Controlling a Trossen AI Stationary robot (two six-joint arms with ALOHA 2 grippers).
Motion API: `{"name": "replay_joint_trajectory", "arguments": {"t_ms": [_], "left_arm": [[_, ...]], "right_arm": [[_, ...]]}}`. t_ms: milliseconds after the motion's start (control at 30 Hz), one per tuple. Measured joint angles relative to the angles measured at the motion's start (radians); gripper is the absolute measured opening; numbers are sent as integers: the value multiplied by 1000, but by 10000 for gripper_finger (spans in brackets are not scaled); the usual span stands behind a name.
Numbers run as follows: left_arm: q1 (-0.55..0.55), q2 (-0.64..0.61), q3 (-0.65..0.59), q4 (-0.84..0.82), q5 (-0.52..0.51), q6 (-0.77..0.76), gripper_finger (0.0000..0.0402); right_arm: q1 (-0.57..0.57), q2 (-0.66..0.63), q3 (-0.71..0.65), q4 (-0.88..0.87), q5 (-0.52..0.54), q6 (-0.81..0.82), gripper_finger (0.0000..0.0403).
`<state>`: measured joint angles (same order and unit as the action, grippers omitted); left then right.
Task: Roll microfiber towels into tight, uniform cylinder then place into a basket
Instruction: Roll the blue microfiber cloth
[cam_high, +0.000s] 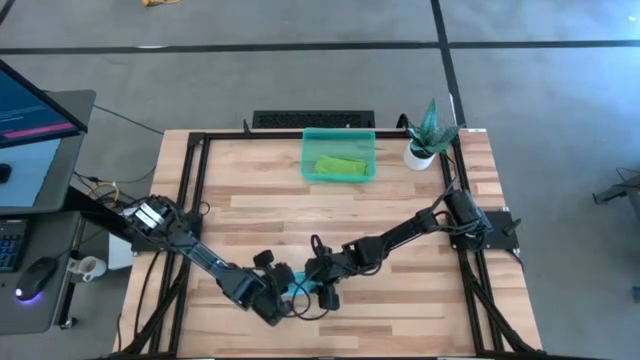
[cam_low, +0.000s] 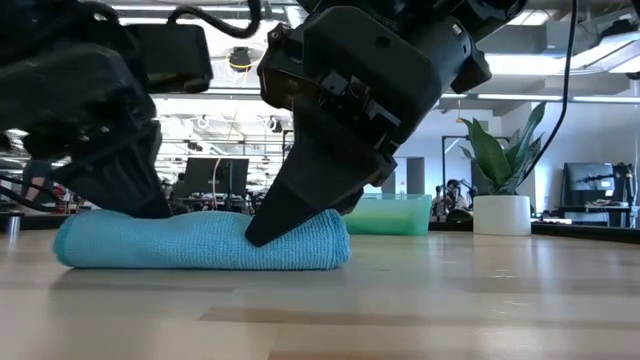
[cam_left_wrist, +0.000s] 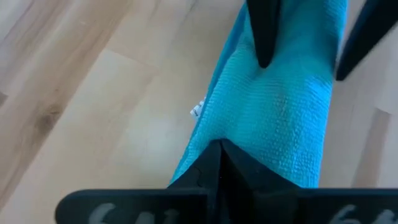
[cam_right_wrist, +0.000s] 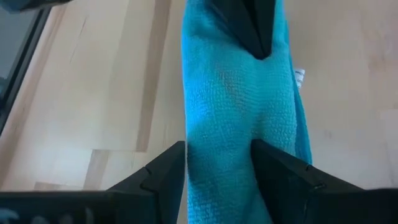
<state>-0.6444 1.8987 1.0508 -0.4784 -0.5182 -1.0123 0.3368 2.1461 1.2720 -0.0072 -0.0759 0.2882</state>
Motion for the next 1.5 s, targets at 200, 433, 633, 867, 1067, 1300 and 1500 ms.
{"name": "replay_joint_trajectory", "arguments": {"t_ms": [200,433,633,867,1067,1300,1500], "left_arm": [[-28,-124,1,-92,51,40,2],[-57,-381,-40,-318,-52,-54,2],[-21,-524,-269,-46,-15,-53,2],[62,-513,-535,679,329,70,2],[102,-509,-559,795,323,156,3],[122,-504,-558,813,270,252,41],[123,-504,-558,806,174,253,118]], "right_arm": [[1,1,0,12,-5,0,209],[1,1,-1,16,-4,0,209],[1,1,-1,17,-4,0,209],[-5,1,-1,21,-9,0,209],[-5,1,-1,32,-6,1,209],[-5,3,0,41,-5,0,209],[-5,3,0,41,-5,0,209]]}}
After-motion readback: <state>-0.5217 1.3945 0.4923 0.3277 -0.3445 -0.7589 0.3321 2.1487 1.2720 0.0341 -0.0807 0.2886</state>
